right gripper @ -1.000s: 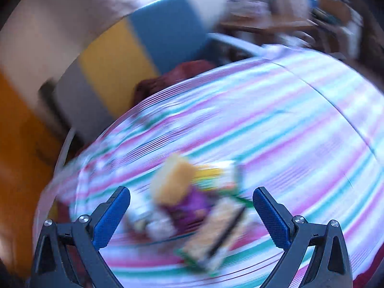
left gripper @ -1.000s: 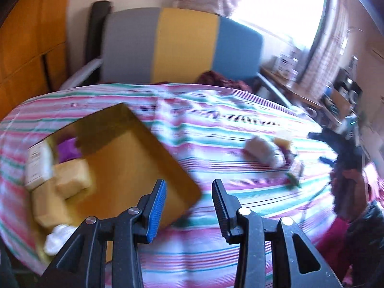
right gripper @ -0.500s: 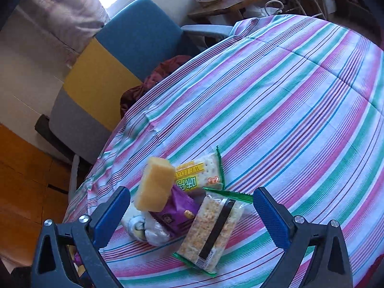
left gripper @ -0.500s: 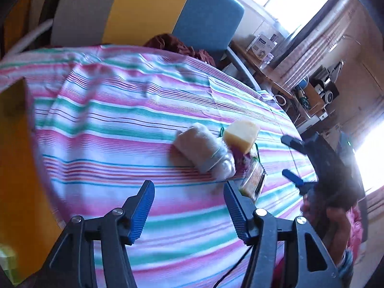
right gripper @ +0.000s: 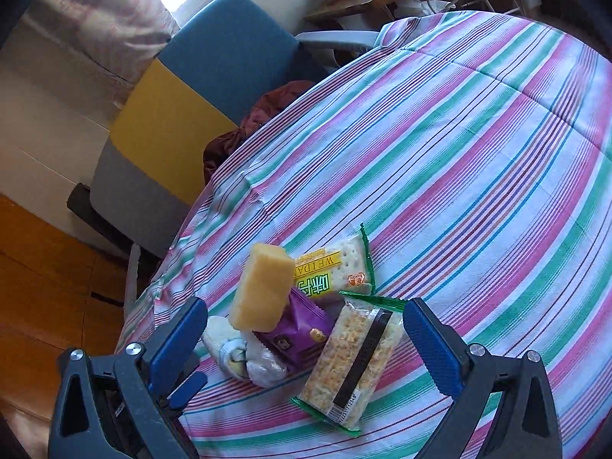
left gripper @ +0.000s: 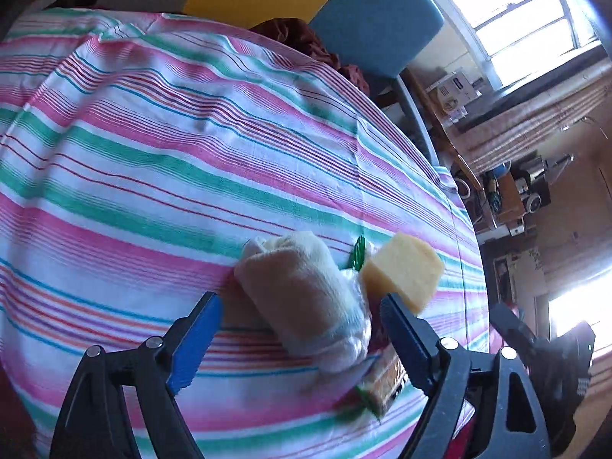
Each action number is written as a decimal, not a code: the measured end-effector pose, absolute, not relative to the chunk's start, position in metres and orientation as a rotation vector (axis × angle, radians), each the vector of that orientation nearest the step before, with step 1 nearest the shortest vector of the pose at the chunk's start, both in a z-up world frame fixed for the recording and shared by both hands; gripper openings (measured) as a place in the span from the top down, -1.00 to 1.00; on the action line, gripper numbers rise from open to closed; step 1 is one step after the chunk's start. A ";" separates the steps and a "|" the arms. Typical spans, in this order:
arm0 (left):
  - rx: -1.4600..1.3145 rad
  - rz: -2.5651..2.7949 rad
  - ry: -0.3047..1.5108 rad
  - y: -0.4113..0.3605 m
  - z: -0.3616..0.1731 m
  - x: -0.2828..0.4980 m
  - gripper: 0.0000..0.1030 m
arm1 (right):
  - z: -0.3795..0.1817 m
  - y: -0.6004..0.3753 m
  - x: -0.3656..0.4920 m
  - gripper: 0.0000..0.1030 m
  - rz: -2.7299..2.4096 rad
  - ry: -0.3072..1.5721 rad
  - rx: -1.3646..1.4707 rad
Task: Organize objects
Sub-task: 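Move the left tool to the beige knit sock and grasp it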
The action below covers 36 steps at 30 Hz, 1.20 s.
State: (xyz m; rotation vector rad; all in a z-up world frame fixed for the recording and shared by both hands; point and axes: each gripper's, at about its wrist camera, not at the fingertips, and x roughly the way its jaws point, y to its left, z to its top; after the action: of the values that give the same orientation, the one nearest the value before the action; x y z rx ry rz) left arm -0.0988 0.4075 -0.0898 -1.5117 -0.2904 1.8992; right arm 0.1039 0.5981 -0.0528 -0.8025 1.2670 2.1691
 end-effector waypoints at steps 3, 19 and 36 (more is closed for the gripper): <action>-1.527 1.899 -0.261 0.424 -0.101 -0.101 -0.59 | -0.054 0.599 0.104 -0.99 2.165 1.273 -0.800; -1.311 1.919 0.173 0.366 -0.092 -0.029 -0.22 | -0.062 0.600 0.093 -0.99 2.170 1.239 -0.869; -1.184 1.894 0.330 0.294 -0.086 0.033 -0.05 | -0.066 0.569 0.054 -0.99 2.371 1.164 -1.019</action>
State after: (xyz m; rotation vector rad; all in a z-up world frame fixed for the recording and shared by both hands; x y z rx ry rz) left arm 0.0329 0.2943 -0.0855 -1.1839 0.3302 1.8942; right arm 0.0536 0.5691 -0.0661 -1.0188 1.1642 2.3706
